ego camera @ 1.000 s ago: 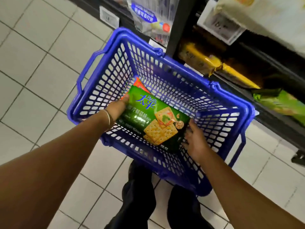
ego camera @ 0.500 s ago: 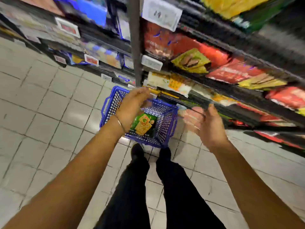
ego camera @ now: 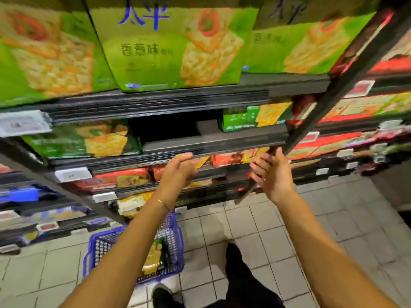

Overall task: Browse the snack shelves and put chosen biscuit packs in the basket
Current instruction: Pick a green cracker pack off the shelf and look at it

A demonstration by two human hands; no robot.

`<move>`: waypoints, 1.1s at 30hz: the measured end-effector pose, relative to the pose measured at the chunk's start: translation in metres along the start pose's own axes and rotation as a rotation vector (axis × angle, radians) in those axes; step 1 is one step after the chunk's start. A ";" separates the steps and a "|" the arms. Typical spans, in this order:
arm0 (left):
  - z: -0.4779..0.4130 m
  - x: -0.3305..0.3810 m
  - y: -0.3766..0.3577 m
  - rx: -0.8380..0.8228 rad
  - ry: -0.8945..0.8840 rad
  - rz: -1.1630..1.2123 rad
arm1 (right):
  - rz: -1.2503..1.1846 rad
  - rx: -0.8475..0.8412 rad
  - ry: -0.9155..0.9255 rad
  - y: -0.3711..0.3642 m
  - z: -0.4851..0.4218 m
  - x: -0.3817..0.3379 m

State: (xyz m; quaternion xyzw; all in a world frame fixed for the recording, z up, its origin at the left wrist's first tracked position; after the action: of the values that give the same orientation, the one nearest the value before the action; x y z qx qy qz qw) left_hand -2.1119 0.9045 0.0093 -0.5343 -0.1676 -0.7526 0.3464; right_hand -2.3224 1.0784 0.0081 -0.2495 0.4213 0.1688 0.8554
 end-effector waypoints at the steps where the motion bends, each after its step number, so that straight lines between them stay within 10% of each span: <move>1: -0.016 0.010 -0.016 0.010 -0.021 -0.004 | -0.009 -0.001 0.005 0.010 -0.011 -0.012; 19: -0.174 0.066 -0.133 0.452 0.134 -0.232 | 0.137 -0.048 0.110 0.067 -0.167 -0.123; 33: -0.111 0.080 -0.125 0.597 -0.327 -0.150 | 0.394 -0.023 -0.054 0.063 -0.162 -0.122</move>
State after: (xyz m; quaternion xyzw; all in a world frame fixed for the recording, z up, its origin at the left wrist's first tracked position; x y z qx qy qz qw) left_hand -2.2912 0.8960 0.0558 -0.5093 -0.4725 -0.5981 0.3996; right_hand -2.5285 1.0286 0.0040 -0.1672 0.4370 0.3443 0.8139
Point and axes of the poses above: each hand's wrist, its own z-axis away from the middle knuckle, its own y-axis out of the back of the hand, x = y × z, the point moved 6 cm from there along -z, towards the middle knuckle, and after that the axes turned 8 degrees about -x, right-handed, at the moved point
